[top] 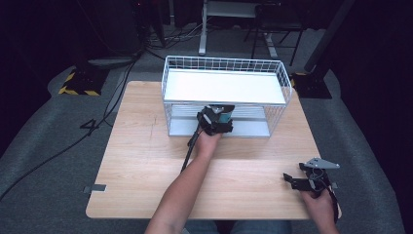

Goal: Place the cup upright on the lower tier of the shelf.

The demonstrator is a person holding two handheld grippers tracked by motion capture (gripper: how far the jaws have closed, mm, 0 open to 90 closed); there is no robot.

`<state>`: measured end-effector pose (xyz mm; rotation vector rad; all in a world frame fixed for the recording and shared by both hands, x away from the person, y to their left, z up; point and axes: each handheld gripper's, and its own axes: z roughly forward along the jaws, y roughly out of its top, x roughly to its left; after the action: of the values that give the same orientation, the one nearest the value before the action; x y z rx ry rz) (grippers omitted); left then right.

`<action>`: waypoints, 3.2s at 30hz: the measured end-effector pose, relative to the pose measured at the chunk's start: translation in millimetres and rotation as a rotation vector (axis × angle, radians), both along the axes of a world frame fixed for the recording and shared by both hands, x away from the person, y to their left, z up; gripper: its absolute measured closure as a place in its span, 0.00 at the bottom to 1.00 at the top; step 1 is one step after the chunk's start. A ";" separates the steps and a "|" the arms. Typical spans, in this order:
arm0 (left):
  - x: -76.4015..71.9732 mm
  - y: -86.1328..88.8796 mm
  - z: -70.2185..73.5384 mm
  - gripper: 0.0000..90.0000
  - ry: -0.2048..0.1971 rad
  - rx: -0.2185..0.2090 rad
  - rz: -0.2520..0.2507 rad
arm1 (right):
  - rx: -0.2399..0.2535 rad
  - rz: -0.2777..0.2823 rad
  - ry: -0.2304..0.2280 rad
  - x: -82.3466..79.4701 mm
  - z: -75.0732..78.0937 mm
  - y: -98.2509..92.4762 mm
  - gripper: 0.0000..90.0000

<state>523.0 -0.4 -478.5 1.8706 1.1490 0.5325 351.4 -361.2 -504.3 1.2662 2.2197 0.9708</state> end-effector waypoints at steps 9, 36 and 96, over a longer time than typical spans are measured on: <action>-11.7 11.9 5.0 0.03 0.009 -0.007 -0.001 | 0.000 0.000 0.001 0.1 0.0 0.0 0.17; -86.2 63.9 49.7 0.06 0.013 -0.118 -0.036 | 0.003 0.003 0.002 0.1 0.0 -0.3 0.17; -213.6 230.9 24.0 0.08 0.075 0.037 -0.201 | 0.002 0.002 0.001 0.1 -0.1 -0.1 0.17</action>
<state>309.4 230.5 -454.5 2.0257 0.9904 0.3762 351.4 -361.3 -504.4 1.2663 2.2215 0.9737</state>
